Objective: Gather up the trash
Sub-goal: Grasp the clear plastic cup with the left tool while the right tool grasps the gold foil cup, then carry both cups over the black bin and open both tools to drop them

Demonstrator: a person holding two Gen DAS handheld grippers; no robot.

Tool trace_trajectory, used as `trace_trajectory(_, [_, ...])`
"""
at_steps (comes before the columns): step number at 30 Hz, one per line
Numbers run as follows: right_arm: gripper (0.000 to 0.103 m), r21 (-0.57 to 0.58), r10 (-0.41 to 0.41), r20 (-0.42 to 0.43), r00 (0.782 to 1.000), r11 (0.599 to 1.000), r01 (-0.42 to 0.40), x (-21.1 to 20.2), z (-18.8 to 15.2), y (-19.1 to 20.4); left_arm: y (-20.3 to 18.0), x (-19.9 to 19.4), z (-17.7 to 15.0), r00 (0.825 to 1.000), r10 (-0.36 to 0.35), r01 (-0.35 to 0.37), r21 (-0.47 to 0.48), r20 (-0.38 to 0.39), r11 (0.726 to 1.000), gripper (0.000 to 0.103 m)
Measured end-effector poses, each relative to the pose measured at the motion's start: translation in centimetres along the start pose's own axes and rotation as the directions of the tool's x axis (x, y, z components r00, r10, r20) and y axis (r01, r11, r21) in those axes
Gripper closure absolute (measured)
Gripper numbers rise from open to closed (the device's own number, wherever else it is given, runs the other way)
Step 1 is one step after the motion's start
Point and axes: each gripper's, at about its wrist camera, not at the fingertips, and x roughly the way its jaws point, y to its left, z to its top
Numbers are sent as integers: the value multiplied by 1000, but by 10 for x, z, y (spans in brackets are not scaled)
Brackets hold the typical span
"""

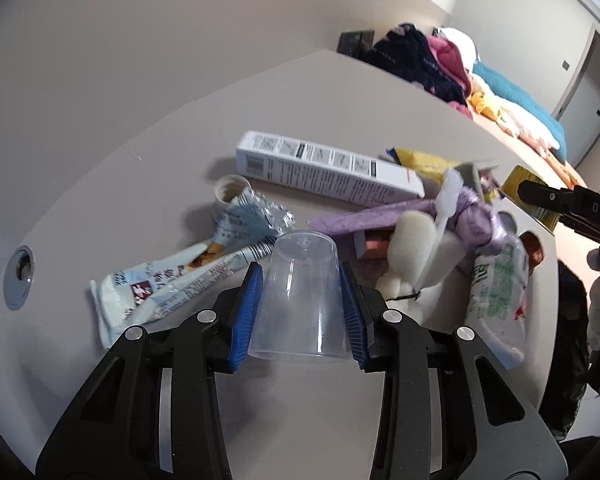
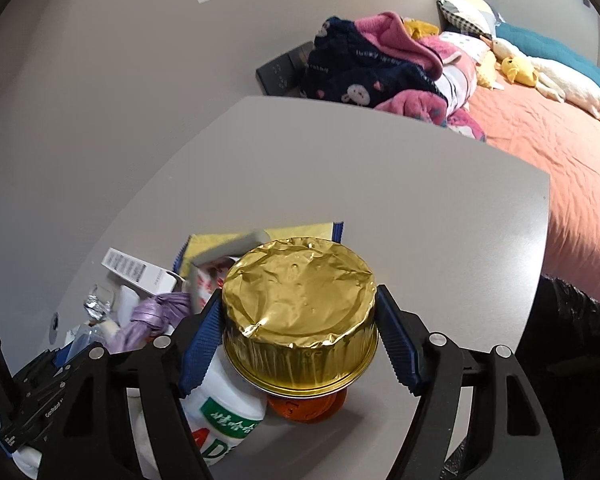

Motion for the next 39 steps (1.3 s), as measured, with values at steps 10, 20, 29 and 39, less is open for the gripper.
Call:
trace_trajectory(10, [29, -4, 32, 64, 997, 999, -32, -36, 5, -3, -20, -36, 10, 997, -19, 19, 5, 78, 1000, 65])
trace_trajectory(20, [29, 23, 57, 100, 993, 998, -59, -78, -4, -31, -67, -54, 12, 992, -76, 70, 62, 100, 996, 65])
trace_trajectory(29, [29, 82, 54, 140, 989, 994, -66, -117, -16, -71, -117, -62, 7, 980, -172, 159, 133, 96, 978, 65])
trace_trajectory(39, [29, 136, 15, 186, 982, 990, -41, -156, -29, -118, -186, -63, 4, 954, -292, 270, 243, 61, 932, 65])
